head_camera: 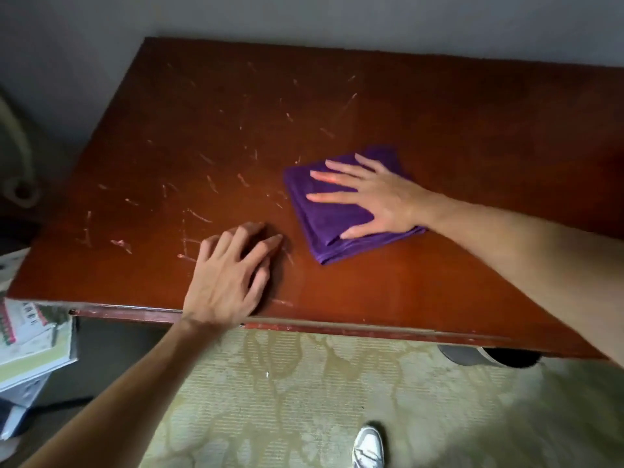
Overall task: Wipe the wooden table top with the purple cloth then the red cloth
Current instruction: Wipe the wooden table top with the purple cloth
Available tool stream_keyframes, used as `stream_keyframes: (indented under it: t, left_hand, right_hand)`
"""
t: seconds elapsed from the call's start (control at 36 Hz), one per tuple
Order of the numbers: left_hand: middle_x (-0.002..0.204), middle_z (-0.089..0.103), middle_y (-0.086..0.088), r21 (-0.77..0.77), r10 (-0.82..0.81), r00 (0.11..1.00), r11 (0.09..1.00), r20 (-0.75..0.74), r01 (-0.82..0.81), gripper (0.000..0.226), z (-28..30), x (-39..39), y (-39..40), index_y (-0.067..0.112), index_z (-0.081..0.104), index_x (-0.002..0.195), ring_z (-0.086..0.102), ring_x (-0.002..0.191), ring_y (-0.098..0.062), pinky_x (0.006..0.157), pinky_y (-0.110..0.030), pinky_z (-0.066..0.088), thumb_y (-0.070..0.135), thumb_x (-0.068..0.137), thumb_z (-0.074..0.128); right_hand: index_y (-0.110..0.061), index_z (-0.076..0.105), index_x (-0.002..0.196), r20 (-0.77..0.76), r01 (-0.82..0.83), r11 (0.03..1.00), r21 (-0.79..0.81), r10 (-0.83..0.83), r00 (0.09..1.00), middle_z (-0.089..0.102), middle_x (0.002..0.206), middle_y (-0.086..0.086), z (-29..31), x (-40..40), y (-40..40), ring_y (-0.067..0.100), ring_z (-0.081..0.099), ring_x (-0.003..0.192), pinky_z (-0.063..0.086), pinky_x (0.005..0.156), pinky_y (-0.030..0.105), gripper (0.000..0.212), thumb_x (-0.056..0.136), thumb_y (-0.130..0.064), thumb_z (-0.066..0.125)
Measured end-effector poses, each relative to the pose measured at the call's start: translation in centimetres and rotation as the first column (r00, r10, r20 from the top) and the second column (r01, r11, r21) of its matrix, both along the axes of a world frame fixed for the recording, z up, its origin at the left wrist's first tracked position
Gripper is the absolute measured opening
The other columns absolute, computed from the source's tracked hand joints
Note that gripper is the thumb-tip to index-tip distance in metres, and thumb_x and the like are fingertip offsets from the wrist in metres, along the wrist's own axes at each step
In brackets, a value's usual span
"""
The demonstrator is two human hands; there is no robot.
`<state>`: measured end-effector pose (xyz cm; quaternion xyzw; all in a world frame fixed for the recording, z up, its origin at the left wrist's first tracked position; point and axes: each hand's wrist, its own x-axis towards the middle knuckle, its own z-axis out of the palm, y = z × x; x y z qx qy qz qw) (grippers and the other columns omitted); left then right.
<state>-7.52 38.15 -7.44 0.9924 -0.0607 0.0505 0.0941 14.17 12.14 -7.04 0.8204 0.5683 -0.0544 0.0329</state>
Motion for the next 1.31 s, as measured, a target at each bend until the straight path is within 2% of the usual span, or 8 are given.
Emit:
stream_keyframes:
  t: [0.08, 0.22, 0.39, 0.64, 0.83, 1.06, 1.22, 1.31]
  left_hand:
    - [0.145, 0.049, -0.003, -0.043, 0.054, 0.996, 0.997, -0.065, -0.057, 0.046, 0.0, -0.1, 0.2, 0.029, 0.052, 0.144, 0.051, 0.124, -0.024, 0.102, -0.046, 0.036, 0.037, 0.101, 0.036]
    - [0.152, 0.044, -0.003, -0.041, 0.059, 0.987, 0.997, -0.147, -0.066, 0.051, -0.4, -0.1, 0.8, 0.031, 0.046, 0.149, 0.046, 0.134, -0.023, 0.107, -0.044, 0.034, 0.040, 0.101, 0.033]
    - [0.154, 0.045, -0.007, -0.043, 0.022, 0.990, 0.999, -0.142, -0.028, 0.055, -0.6, 0.2, 0.8, 0.028, 0.048, 0.150, 0.046, 0.136, -0.024, 0.105, -0.044, 0.036, 0.037, 0.096, 0.042]
    - [0.156, 0.045, -0.007, -0.055, 0.012, 0.992, 0.998, -0.125, -0.019, 0.058, -1.1, 0.7, 0.9, 0.030, 0.046, 0.152, 0.044, 0.142, -0.024, 0.110, -0.043, 0.034, 0.037, 0.094, 0.046]
    - [0.154, 0.046, -0.010, -0.019, 0.006, 0.992, 1.000, -0.126, -0.008, 0.057, -1.0, 0.8, 1.2, 0.029, 0.043, 0.153, 0.044, 0.140, -0.025, 0.108, -0.044, 0.034, 0.039, 0.097, 0.040]
    - [0.146, 0.049, -0.005, -0.066, 0.046, 0.994, 0.996, -0.098, -0.053, 0.048, -0.7, 0.8, 0.8, 0.030, 0.051, 0.144, 0.049, 0.127, -0.024, 0.105, -0.043, 0.037, 0.041, 0.099, 0.039]
    - [0.122, 0.055, -0.001, -0.233, 0.120, 0.989, 0.968, 0.086, -0.098, 0.034, 0.1, -0.1, 1.4, 0.019, 0.059, 0.123, 0.051, 0.106, -0.020, 0.090, -0.036, 0.036, 0.037, 0.095, 0.052]
    - [0.124, 0.055, -0.002, -0.212, 0.137, 0.985, 0.971, 0.101, -0.113, 0.037, 0.5, -1.3, 3.4, 0.019, 0.058, 0.124, 0.051, 0.107, -0.022, 0.090, -0.038, 0.036, 0.041, 0.095, 0.050]
  right_hand:
    - [-0.051, 0.003, 0.161, 0.023, 0.036, 0.999, -0.017, -0.036, 0.999, -0.005, 0.174, -0.013, 0.0, 6.5, 1.6, 0.018, -0.005, 0.160, 0.007, 0.127, 0.059, 0.083, 0.089, -0.086, 0.025]
    - [-0.057, 0.002, 0.159, -0.050, 0.192, 0.981, 0.005, -0.192, 0.980, -0.003, 0.173, -0.015, 0.5, 14.9, 4.5, 0.013, -0.006, 0.160, 0.001, 0.127, 0.055, 0.083, 0.085, -0.092, 0.019]
    - [-0.056, 0.005, 0.159, -0.086, 0.352, 0.936, 0.017, -0.349, 0.933, 0.000, 0.174, -0.012, 1.1, 23.0, 6.9, 0.016, -0.004, 0.160, 0.000, 0.127, 0.056, 0.085, 0.083, -0.093, 0.017]
    - [-0.054, 0.009, 0.160, -0.125, 0.457, 0.886, 0.086, -0.445, 0.887, 0.003, 0.174, -0.009, 0.9, 26.2, 8.2, 0.019, -0.001, 0.160, -0.002, 0.127, 0.057, 0.097, 0.075, -0.101, 0.011]
    - [-0.049, 0.005, 0.162, -0.131, 0.595, 0.801, 0.067, -0.584, 0.801, -0.001, 0.174, -0.006, 0.3, 21.2, 9.1, 0.023, -0.003, 0.160, -0.002, 0.125, 0.062, 0.098, 0.078, -0.099, 0.012]
    - [-0.051, 0.004, 0.161, -0.066, 0.545, 0.833, 0.095, -0.541, 0.838, 0.002, 0.174, -0.007, -0.6, 7.5, 7.8, 0.023, -0.001, 0.161, 0.003, 0.125, 0.062, 0.105, 0.069, -0.100, -0.008]
    - [-0.049, 0.004, 0.162, -0.055, 0.541, 0.831, 0.125, -0.539, 0.841, 0.004, 0.174, -0.007, -1.4, -5.8, 8.1, 0.023, 0.000, 0.161, 0.007, 0.124, 0.064, 0.089, 0.083, -0.090, 0.014]
    - [-0.046, 0.009, 0.163, -0.033, 0.519, 0.844, 0.136, -0.520, 0.854, 0.006, 0.174, -0.006, -1.5, -11.9, 8.6, 0.025, 0.002, 0.161, 0.011, 0.123, 0.066, 0.089, 0.086, -0.089, 0.020]
